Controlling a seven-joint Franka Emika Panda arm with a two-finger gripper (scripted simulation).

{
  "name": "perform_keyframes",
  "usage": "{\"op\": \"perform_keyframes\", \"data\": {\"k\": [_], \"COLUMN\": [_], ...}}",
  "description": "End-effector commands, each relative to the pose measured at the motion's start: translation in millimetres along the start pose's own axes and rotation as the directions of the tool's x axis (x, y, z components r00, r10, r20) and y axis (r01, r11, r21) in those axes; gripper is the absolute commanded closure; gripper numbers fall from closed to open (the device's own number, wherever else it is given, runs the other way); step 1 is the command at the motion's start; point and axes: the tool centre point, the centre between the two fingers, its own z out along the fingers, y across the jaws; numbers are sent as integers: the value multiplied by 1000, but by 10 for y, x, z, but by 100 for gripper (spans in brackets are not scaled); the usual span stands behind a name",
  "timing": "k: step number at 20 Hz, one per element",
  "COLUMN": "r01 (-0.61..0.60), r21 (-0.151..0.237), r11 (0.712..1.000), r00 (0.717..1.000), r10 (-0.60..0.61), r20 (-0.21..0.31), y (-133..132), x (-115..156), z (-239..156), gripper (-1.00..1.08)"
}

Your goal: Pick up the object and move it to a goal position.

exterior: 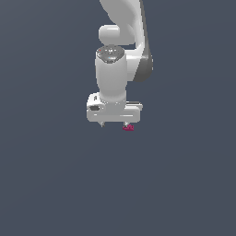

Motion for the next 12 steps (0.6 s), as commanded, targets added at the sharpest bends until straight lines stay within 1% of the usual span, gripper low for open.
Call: {"op": "perform_keyframes", "data": {"k": [1,12], "r01": [0,-14], "r21": [0,7], "r11": [1000,1000], "r00": [1000,1000], "r10": [0,14], "r20": [0,-1], "y": [0,7], "x": [0,11], "z": [0,37], "gripper": [-92,-92]}}
